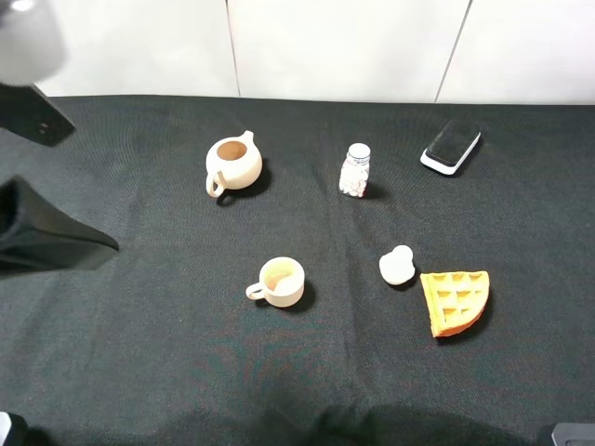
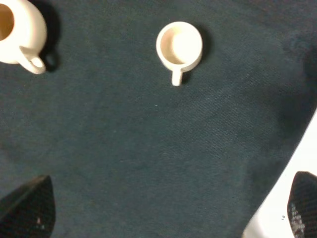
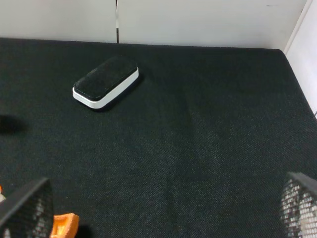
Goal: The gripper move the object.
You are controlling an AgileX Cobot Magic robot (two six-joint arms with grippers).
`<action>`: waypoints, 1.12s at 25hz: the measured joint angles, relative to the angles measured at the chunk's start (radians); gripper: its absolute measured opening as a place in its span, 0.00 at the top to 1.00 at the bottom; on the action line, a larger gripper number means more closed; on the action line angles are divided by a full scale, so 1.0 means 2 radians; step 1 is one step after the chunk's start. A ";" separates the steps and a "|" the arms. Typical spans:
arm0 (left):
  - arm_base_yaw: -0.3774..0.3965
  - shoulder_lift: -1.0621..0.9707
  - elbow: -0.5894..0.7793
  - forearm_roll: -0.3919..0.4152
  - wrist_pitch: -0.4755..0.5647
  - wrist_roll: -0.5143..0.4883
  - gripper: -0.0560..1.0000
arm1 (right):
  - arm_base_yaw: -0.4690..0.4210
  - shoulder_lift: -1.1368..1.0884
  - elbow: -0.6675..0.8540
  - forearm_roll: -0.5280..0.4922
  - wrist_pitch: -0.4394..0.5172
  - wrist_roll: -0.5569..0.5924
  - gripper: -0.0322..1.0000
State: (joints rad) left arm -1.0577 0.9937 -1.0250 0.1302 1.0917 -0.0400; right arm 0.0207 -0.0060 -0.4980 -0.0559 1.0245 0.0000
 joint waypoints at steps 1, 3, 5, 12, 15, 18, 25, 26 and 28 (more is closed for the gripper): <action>0.000 -0.005 0.002 0.009 -0.001 0.000 0.01 | 0.000 0.000 0.000 0.000 0.000 0.000 0.30; 0.000 -0.021 0.007 0.024 0.000 0.001 0.01 | 0.000 0.000 0.000 0.000 0.000 0.000 0.30; 0.000 -0.040 0.015 0.036 0.000 0.001 0.01 | 0.000 0.000 0.000 0.000 0.000 0.000 0.30; 0.013 -0.142 0.065 0.054 0.000 0.002 0.01 | 0.000 0.000 0.000 0.000 0.000 0.000 0.30; 0.054 -0.184 0.101 0.037 -0.005 0.002 0.01 | 0.000 0.000 0.000 0.000 0.000 0.000 0.30; 0.112 -0.227 0.140 0.005 -0.017 0.002 0.01 | 0.000 0.000 0.000 0.000 0.000 0.000 0.30; 0.271 -0.334 0.222 -0.047 -0.026 0.003 0.01 | 0.000 0.000 0.000 0.000 0.000 0.000 0.30; 0.289 -0.347 0.231 -0.051 -0.026 0.004 0.01 | 0.000 0.000 0.000 0.000 0.000 0.000 0.30; 0.330 -0.377 0.246 -0.055 -0.026 0.011 0.01 | 0.000 0.000 0.000 0.000 0.000 0.000 0.30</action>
State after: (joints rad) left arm -0.3968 0.2388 -0.5328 0.0194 1.0390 -0.0187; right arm 0.0207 -0.0060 -0.4980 -0.0559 1.0245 0.0000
